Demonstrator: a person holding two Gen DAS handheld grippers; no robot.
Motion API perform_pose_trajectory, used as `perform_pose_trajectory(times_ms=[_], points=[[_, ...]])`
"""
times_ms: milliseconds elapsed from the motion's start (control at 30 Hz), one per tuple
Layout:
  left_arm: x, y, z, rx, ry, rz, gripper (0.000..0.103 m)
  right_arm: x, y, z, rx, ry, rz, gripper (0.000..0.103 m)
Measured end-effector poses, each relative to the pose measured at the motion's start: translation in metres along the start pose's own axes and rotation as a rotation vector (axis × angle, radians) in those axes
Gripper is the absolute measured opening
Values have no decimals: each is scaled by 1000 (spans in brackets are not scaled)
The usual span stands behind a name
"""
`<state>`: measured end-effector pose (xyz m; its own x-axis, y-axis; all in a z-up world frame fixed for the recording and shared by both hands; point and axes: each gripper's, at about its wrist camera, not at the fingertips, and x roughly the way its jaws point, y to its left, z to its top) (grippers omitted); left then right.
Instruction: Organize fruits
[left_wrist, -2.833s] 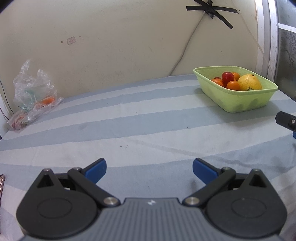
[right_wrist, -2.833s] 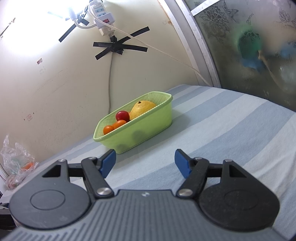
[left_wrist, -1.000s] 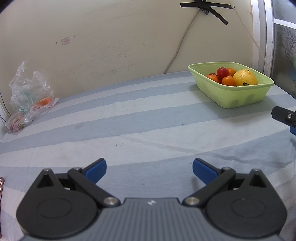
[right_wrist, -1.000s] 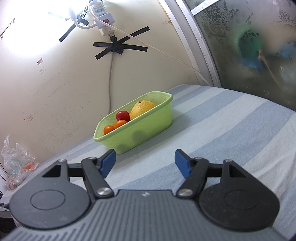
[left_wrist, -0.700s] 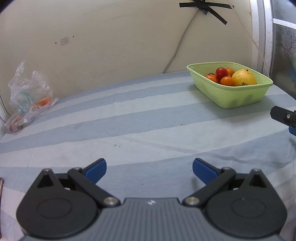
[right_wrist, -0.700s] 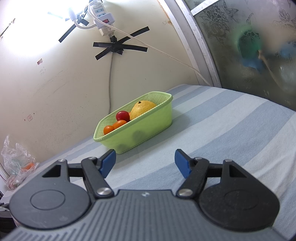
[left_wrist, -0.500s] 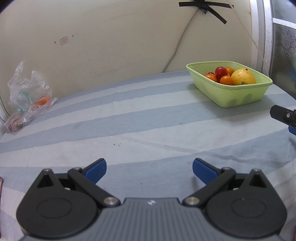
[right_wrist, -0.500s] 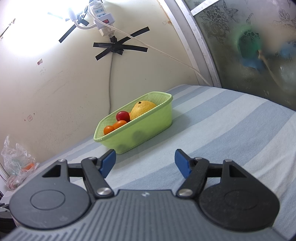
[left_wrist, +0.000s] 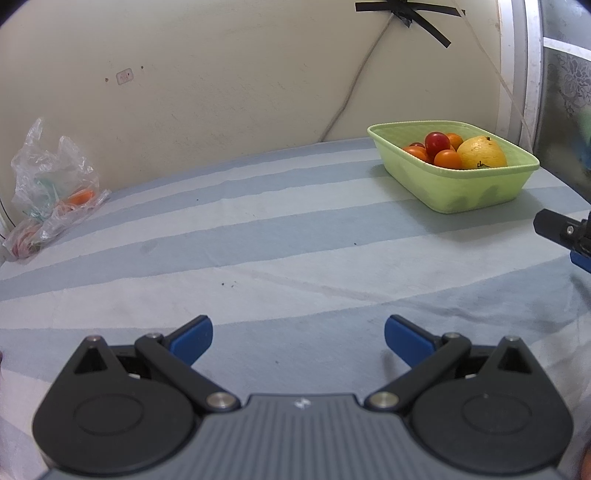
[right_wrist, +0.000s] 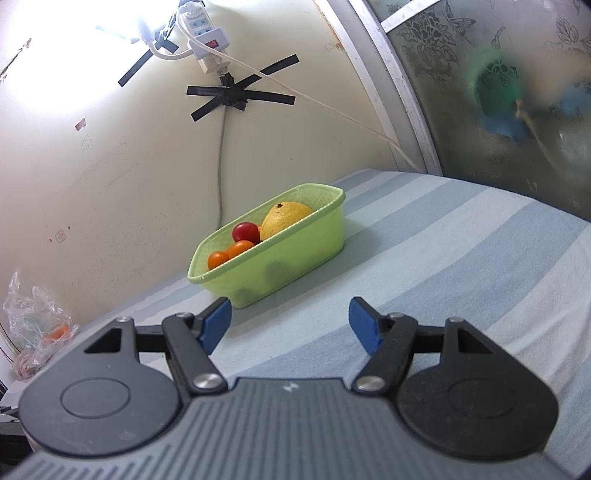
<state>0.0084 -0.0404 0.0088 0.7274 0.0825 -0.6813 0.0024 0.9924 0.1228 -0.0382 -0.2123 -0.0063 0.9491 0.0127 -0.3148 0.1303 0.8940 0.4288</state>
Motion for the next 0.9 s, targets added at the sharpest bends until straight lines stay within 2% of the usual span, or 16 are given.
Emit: perform_pose_trajectory(times_ms=[733, 900], points=[[-1, 0, 0, 3, 16, -33, 103, -1, -1, 0, 1, -1, 1, 72], [-3, 1, -3, 1, 7, -78, 103, -1, 0, 0, 1, -1, 1, 72]])
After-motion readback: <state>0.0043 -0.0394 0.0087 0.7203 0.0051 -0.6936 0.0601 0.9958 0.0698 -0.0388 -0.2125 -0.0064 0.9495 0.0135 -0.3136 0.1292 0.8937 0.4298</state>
